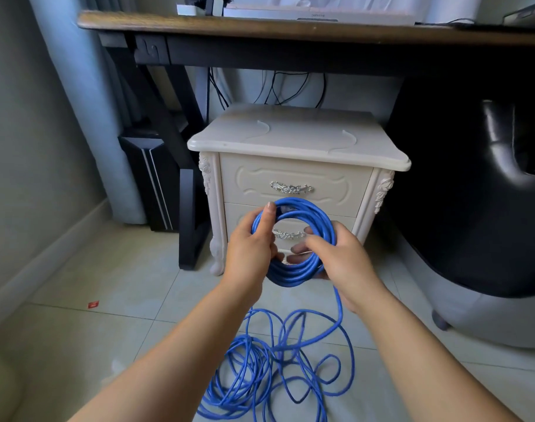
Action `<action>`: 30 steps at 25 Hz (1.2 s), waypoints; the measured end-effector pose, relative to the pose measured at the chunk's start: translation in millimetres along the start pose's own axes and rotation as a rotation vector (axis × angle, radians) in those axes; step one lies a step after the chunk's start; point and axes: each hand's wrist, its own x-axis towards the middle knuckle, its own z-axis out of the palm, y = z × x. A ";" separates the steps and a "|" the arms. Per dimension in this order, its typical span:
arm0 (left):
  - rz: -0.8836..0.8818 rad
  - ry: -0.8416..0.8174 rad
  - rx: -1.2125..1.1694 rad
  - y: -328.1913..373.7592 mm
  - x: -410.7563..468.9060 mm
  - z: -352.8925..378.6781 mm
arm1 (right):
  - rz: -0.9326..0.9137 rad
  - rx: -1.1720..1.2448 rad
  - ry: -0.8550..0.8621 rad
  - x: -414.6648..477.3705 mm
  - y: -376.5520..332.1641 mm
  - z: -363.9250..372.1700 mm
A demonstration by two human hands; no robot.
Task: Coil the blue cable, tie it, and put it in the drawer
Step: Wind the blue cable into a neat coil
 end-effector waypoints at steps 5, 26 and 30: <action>0.070 -0.170 0.167 8.4 -6.2 -8.8 | -0.150 -0.118 0.105 3.6 0.9 -5.4; -0.005 -0.041 0.455 6.3 -7.9 -21.5 | -0.020 -0.201 0.014 -8.8 14.0 -7.2; -0.105 0.045 0.157 5.4 -11.2 -8.8 | 0.008 0.124 0.020 -16.8 21.3 19.5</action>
